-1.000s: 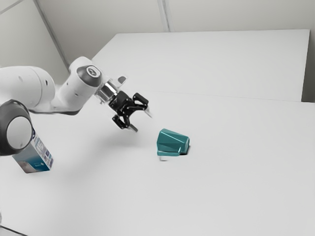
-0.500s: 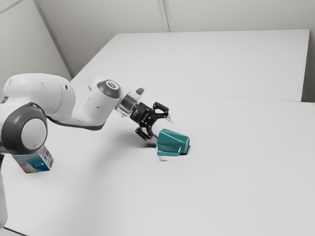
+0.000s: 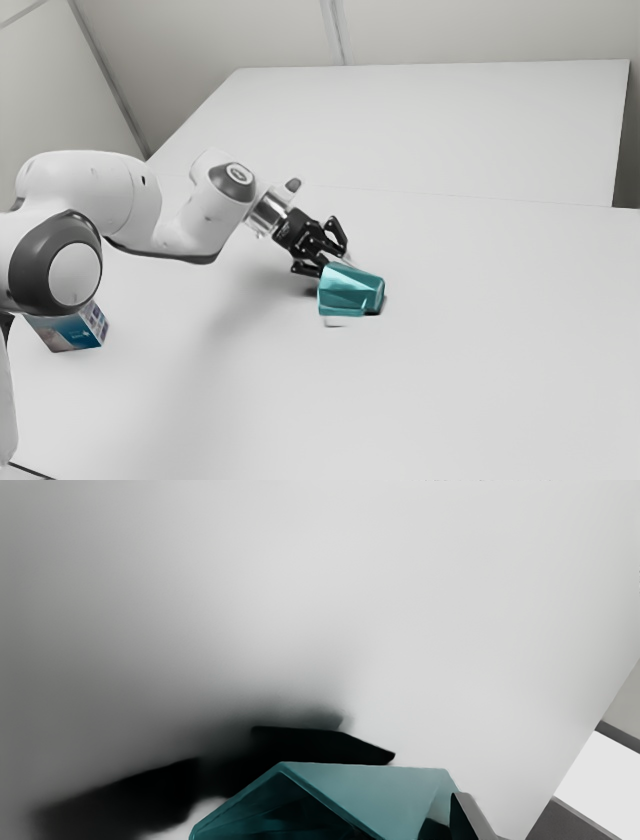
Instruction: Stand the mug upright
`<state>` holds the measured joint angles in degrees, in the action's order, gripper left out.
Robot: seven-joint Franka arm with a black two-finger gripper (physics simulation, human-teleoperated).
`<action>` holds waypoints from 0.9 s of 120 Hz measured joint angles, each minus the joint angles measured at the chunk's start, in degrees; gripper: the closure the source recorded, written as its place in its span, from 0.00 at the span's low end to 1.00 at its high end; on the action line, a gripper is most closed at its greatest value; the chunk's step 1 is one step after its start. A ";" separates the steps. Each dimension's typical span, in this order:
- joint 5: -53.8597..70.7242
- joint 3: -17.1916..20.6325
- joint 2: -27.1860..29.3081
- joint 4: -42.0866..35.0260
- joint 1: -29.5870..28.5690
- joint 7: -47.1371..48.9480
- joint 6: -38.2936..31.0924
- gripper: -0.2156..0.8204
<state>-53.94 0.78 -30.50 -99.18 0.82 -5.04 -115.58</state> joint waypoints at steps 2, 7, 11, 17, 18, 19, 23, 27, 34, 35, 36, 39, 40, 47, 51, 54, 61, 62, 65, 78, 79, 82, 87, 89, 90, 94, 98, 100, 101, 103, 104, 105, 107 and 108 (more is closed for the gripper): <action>0.12 0.01 0.03 0.13 0.10 0.03 -0.14 0.84; 0.34 0.03 0.11 0.38 0.35 0.09 -0.47 0.86; 0.51 0.04 0.17 0.75 0.46 0.13 -0.70 0.88; 1.04 0.17 0.24 1.27 0.53 0.19 -0.98 0.89; 1.12 0.22 0.25 1.33 0.53 0.20 -1.02 0.90; 1.20 0.27 0.26 1.38 0.54 0.21 -1.06 0.90; 1.47 0.40 0.31 1.54 0.56 0.25 -1.20 0.91; 1.67 0.47 0.36 1.66 0.58 0.28 -1.32 0.92; 1.92 0.56 0.39 1.95 0.58 0.32 -1.48 0.93; 1.95 0.57 0.39 1.98 0.58 0.33 -1.50 0.93; 1.99 0.58 0.39 2.00 0.59 0.34 -1.52 0.94; 2.08 0.60 0.40 2.05 0.60 0.37 -1.58 0.94; 2.11 0.61 0.40 2.06 0.60 0.38 -1.59 0.94; 2.57 0.63 0.53 2.10 0.59 0.47 -1.70 0.95; 3.16 0.63 0.86 2.12 0.62 0.51 -1.75 0.95; 3.94 0.63 1.26 2.29 0.64 0.53 -1.77 0.95; 7.01 0.62 2.74 2.76 0.87 0.56 -1.81 0.96; 7.52 0.62 3.04 2.79 0.94 0.56 -1.82 0.96; 8.93 0.62 3.82 2.87 1.11 0.58 -1.85 0.96; 15.27 0.76 6.65 2.93 1.42 0.63 -1.91 0.96; 15.77 0.78 6.80 2.93 1.43 0.64 -1.92 0.96; 17.35 0.82 7.30 2.89 1.44 0.65 -1.93 0.96; 20.19 0.86 8.08 2.77 1.48 0.68 -1.93 0.96; 21.35 0.86 8.37 2.74 1.53 0.69 -1.94 0.96; 21.98 0.87 8.53 2.70 1.55 0.69 -1.94 0.96; 24.65 0.87 9.28 2.48 1.64 0.77 -1.94 0.96; 27.60 0.88 10.08 2.17 1.74 0.94 -1.94 0.96; 29.13 0.88 10.42 2.02 1.84 1.07 -1.95 0.96; 29.91 0.88 10.57 1.96 1.88 1.14 -1.95 0.96; 31.57 0.88 10.97 1.85 1.95 1.32 -1.95 0.96; 32.34 0.88 11.15 1.80 1.98 1.41 -1.95 0.96; 33.11 0.88 11.32 1.76 2.03 1.50 -1.95 0.96; 34.80 0.88 11.73 1.61 2.21 1.71 -1.95 0.97; 35.59 0.88 11.91 1.53 2.31 1.81 -1.95 0.97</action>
<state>-18.35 1.66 -18.59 -97.64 3.13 -3.23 -117.53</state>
